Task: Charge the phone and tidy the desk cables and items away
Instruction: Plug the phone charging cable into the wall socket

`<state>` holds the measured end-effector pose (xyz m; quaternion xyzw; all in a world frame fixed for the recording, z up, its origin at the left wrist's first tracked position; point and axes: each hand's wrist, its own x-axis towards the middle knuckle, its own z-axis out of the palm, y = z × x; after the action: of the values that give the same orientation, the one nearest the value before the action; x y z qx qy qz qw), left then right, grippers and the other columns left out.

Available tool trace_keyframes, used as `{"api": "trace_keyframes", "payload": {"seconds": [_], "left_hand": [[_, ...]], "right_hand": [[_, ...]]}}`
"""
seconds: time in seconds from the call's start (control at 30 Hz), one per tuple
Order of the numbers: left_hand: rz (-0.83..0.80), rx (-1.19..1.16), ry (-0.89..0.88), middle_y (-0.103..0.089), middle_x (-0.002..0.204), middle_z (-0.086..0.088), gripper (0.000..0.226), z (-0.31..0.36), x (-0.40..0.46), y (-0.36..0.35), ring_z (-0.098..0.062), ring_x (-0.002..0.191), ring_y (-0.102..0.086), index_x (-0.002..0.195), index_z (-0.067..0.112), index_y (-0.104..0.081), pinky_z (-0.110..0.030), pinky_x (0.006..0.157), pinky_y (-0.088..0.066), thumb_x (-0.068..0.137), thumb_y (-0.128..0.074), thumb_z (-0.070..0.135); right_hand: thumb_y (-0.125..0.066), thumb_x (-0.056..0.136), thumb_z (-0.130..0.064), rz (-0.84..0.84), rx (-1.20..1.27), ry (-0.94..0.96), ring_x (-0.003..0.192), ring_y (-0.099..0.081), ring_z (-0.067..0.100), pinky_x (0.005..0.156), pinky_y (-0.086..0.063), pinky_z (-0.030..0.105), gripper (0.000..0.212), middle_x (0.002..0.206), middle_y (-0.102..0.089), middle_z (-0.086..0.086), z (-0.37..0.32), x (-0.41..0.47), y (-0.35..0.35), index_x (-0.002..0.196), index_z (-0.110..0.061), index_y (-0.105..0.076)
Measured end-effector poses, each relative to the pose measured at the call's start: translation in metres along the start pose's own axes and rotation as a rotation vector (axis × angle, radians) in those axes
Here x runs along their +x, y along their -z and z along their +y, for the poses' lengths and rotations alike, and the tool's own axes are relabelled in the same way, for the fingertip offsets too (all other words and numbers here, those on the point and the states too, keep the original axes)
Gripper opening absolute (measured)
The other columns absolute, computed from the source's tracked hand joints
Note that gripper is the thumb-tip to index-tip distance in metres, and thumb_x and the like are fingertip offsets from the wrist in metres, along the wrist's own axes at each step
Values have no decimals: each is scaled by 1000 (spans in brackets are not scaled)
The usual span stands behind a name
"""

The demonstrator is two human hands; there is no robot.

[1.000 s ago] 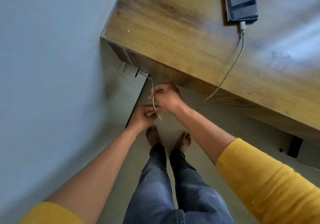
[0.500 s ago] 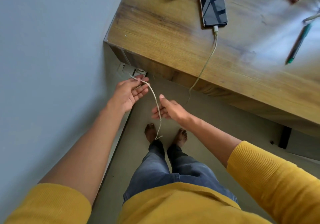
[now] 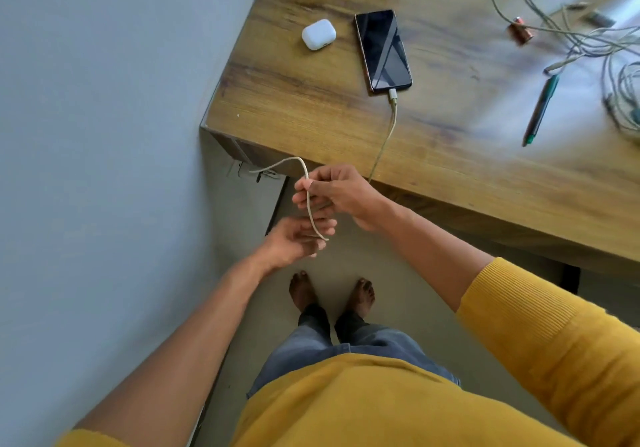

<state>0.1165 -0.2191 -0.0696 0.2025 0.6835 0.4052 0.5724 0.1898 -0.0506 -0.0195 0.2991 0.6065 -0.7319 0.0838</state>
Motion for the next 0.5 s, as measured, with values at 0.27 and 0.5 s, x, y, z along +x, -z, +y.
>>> {"api": "trace_keyframes", "payload": {"seconds": [0.27,0.5], "left_hand": [[165,-274,-204,-78,117,-19,23,50,-13,26,-32,103,-79,124,-1,-71,-40,90,-65,104,-60,1],[270,-486,-272,-77,121,-19,25,71,-13,30,-24,91,-80,127,3,-69,-32,83,-66,105,-57,7]], "right_hand": [[-29,114,-50,-36,-51,109,112,-74,25,104,-57,45,60,115,-78,8,-6,-20,3,125,-11,-73],[-62,105,-8,-112,-128,140,89,-77,14,84,-58,24,23,102,-78,20,26,-37,24,123,6,-66]]}}
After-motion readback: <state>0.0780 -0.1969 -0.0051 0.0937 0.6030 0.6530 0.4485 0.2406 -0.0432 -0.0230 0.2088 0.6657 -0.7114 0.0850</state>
